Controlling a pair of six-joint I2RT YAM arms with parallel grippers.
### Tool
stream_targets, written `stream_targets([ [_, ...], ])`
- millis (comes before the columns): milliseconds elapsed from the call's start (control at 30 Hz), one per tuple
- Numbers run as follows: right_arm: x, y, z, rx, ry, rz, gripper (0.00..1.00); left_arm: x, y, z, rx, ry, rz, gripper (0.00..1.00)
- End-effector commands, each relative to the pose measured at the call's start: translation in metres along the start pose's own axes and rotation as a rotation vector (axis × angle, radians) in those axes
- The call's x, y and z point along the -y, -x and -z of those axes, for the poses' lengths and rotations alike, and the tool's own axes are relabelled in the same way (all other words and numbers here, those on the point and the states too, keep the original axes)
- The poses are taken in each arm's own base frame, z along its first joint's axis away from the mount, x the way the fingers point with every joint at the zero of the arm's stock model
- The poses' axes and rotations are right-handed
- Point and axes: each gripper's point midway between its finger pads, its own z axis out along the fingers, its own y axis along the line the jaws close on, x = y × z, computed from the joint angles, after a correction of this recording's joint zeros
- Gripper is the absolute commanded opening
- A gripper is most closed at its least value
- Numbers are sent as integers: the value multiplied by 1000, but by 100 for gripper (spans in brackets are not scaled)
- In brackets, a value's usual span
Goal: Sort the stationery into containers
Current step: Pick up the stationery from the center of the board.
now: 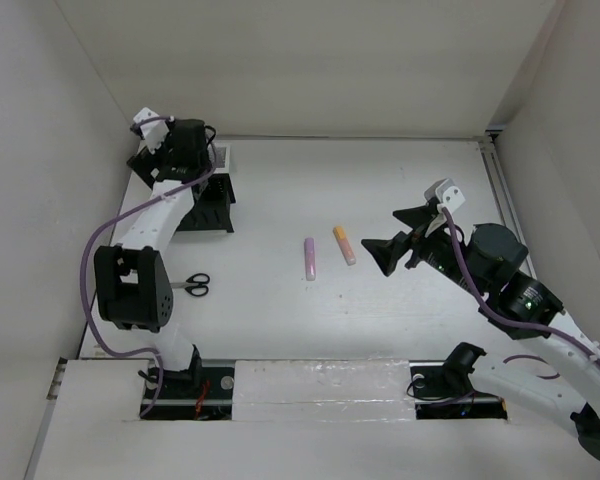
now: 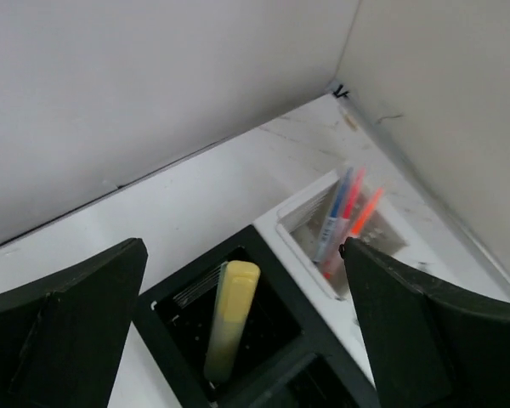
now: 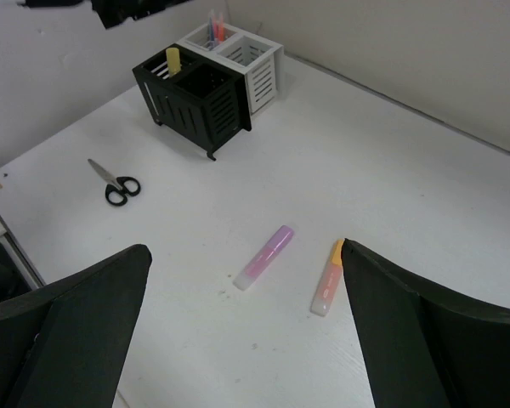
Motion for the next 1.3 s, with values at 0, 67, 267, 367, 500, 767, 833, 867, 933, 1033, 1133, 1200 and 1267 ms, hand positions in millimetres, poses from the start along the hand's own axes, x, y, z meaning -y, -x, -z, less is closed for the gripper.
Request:
stream_targets([
  [0,-1,35,5,100,4,10,100,25,91,55,73,-110,105,100],
  [67,11,42,11,98,-68,7,100,45,88,78,31,-167,65,100],
  [267,55,62,47,92,-327,8,100,109,-5,189,-326,-558,-75,100],
  [367,57,67,56,104,-337,29,100,134,-89,257,-449,-666,-220,100],
  [500,57,69,58,104,-337,30,100,132,-182,293,-554,-614,-396,100],
  [767,64,42,33,-18,-375,42,100,99,-257,302,-679,-610,-507,100],
  [833,68,30,22,-58,-396,28,100,85,-268,297,-690,-582,-536,100],
  [867,71,25,17,-76,-408,30,100,79,-273,295,-693,-572,-551,100],
  [933,72,15,5,-117,-402,23,100,72,-282,293,-705,-569,-562,100],
  [1033,64,18,-7,-92,-344,12,100,68,-289,291,-708,-557,-579,98],
  [1133,61,14,-11,-89,-318,9,100,66,-294,289,-712,-548,-578,91],
  [1200,61,16,-12,-80,-317,8,100,67,-299,288,-712,-547,-580,85],
  [1267,61,19,-9,-71,-316,7,100,65,-305,288,-720,-551,-595,69],
])
